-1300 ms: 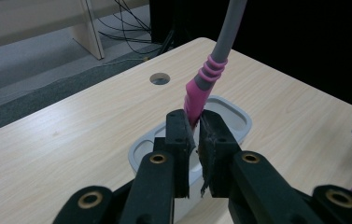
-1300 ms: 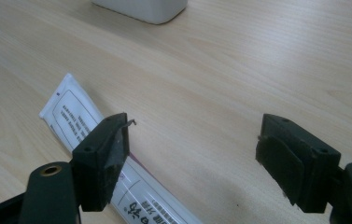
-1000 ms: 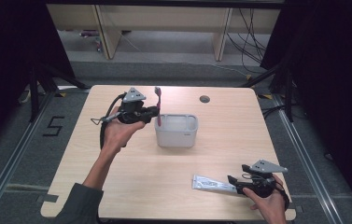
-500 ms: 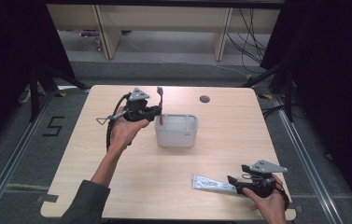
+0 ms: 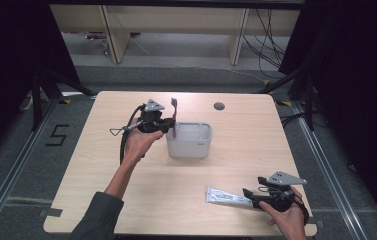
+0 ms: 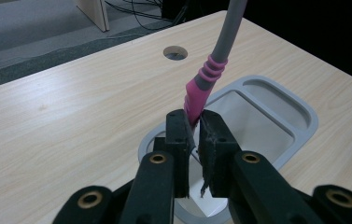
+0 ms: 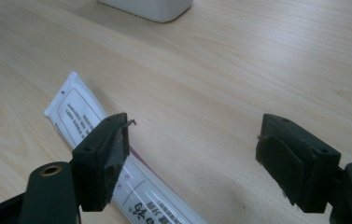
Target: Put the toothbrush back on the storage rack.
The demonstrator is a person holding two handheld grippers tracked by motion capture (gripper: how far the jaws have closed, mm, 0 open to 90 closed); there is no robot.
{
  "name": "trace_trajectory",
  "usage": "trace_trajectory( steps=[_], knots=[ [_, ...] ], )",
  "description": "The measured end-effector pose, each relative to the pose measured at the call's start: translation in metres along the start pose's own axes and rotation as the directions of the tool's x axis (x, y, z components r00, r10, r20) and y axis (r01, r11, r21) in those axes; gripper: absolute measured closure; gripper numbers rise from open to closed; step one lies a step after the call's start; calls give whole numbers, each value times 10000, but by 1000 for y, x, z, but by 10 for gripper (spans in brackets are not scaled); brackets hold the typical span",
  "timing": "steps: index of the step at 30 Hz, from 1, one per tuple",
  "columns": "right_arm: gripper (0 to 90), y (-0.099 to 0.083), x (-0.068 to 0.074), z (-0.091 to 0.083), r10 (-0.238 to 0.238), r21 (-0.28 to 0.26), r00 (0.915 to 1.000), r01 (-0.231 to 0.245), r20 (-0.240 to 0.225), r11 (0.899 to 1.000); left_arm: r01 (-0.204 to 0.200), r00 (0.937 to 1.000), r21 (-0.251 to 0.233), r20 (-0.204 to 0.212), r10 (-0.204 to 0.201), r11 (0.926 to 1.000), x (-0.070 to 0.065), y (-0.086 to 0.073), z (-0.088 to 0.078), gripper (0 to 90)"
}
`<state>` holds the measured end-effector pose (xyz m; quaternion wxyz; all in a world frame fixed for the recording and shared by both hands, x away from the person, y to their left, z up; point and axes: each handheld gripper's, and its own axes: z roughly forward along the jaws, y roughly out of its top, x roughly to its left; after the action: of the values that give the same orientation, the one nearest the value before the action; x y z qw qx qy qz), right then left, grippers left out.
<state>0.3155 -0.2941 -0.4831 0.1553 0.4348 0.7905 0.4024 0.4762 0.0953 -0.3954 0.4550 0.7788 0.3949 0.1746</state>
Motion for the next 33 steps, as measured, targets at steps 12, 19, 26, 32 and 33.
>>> trace_trajectory(
  steps=[12, 19, 26, 32, 33],
  knots=[
    [259, 0, -1, 1, -59, -43, 10000, 59, -21, 10000, 295, 9996, 239, -18, -295, 9993, 5, -11, 12, 816],
    [259, 0, -1, 1, -116, -92, 9999, 116, 32, 9999, 291, 9995, 232, -124, -289, 9993, 6, -11, 14, 816],
    [259, 0, -1, 1, -21, -35, 10000, 20, -15, 10000, 404, 9990, 208, -224, -400, 9990, 8, -12, 15, 816],
    [259, 0, 0, 1, 4, -8, 10000, -4, -53, 10000, 435, 9989, 257, -189, -430, 9987, 8, -13, 18, 816],
    [260, 0, 0, 1, 5, -5, 10000, -5, -54, 10000, 448, 9988, 265, -185, -443, 9986, 8, -13, 19, 816]
  ],
)
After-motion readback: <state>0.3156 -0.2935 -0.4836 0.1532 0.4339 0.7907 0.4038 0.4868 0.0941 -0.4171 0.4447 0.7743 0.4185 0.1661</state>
